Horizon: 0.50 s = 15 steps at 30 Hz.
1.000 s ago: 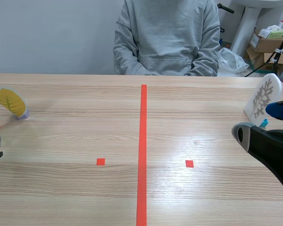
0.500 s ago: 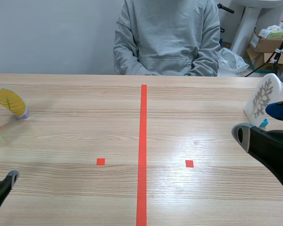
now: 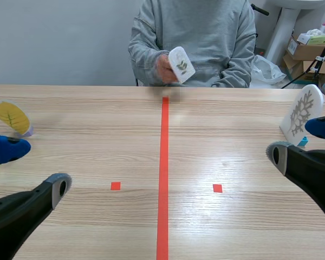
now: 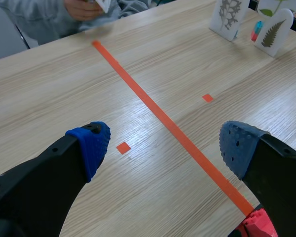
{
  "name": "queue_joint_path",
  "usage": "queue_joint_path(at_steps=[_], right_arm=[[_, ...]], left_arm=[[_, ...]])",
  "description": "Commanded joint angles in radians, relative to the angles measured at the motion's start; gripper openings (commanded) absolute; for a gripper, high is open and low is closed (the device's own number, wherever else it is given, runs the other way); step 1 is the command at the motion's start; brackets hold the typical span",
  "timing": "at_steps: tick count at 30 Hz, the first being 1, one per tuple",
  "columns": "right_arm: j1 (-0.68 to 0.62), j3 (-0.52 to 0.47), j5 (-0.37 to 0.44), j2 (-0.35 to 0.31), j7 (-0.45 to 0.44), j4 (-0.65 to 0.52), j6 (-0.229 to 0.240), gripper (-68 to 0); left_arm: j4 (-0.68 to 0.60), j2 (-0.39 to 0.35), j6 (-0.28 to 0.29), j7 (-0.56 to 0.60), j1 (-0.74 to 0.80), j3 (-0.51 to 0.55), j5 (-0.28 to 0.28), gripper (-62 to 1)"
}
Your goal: Do the leaf sorting experiment
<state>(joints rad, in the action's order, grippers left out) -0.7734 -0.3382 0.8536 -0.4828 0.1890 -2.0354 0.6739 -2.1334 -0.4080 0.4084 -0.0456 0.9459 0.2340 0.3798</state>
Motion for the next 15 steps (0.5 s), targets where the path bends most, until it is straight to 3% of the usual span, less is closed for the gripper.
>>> queue_joint_path(at_steps=[1,4,8,15], right_arm=[[0.011,-0.003,0.014,-0.011,-0.01,0.001,0.0,-11.3],[0.012,-0.003,0.014,-0.011,-0.01,0.001,0.0,-11.3],[0.012,-0.003,0.006,-0.011,-0.01,0.001,0.0,-11.3],[0.012,-0.003,0.003,-0.011,-0.007,0.001,0.0,-11.3]], left_arm=[[0.005,-0.005,-0.002,0.004,-0.013,0.003,0.006,-12.6],[-0.004,-0.005,-0.026,-0.009,-0.013,0.003,0.006,-11.9],[-0.004,-0.005,-0.058,-0.009,-0.013,0.003,0.006,-3.6],[-0.004,-0.005,-0.058,-0.009,-0.013,0.003,0.006,-3.7]])
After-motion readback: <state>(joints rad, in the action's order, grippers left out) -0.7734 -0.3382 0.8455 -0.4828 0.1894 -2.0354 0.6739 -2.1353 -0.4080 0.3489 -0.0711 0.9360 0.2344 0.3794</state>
